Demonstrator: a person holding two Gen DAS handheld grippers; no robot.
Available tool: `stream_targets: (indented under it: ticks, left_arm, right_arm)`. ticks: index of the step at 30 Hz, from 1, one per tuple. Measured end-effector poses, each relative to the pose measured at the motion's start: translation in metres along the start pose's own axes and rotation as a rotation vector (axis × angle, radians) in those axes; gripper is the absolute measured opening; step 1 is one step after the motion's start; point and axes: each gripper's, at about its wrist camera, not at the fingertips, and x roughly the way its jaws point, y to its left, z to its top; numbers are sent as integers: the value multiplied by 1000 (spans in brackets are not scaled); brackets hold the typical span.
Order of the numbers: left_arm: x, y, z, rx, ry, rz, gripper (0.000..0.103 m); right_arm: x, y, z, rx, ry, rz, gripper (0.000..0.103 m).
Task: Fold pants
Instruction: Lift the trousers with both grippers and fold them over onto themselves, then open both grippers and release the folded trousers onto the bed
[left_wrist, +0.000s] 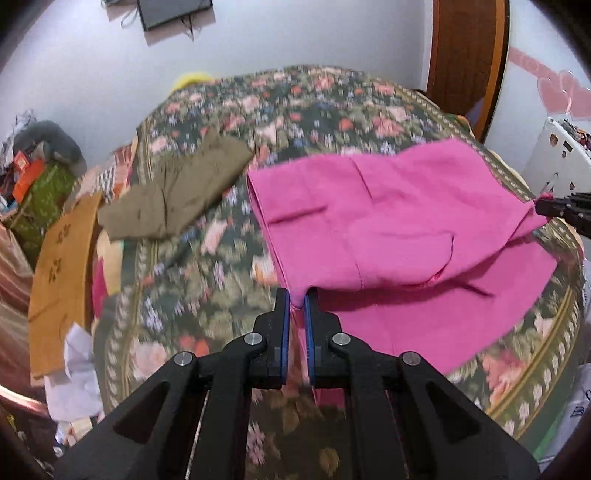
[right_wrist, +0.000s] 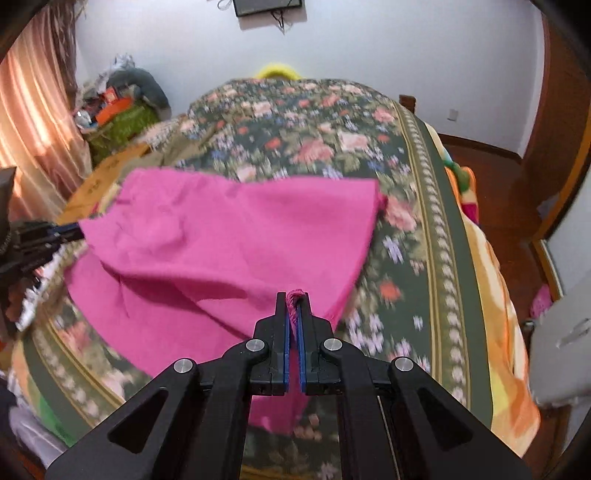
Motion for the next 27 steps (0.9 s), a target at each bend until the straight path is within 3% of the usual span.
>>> stream_targets:
  ticks: [4,6,8,9,10,17,25,27]
  left_arm:
    - [-12,2,-6,-17,-16,-6,8]
    - [-22,3,-4,-11,-29,7,13]
    - [-31,3,1,-10,-46,17,41]
    - [-35,2,3,-8,-59,23,49]
    - [-40,1,6,-1,-79,27,58]
    - [-43,-28,23,98,-101,-7,65]
    - [-15,-71,23,275,-17,-2,77]
    - [-8,-76,20,311,5,-20,78]
  right_arm:
    - [-7,6,-9,-41,17,-37,9]
    - [-16,9,-10,-63,10,-50,24]
    - [-27,11,-8,-76,-16,-49,41]
    - [-31,13,-7,-81,-33,-51,47]
    - [-37,16,-5,-92,-56,-47,47]
    - [-29,50,4,-178,-41,40,48]
    - [29,89,-10,-364,85,59,48]
    - [33,89,-11,-374,68,67,48]
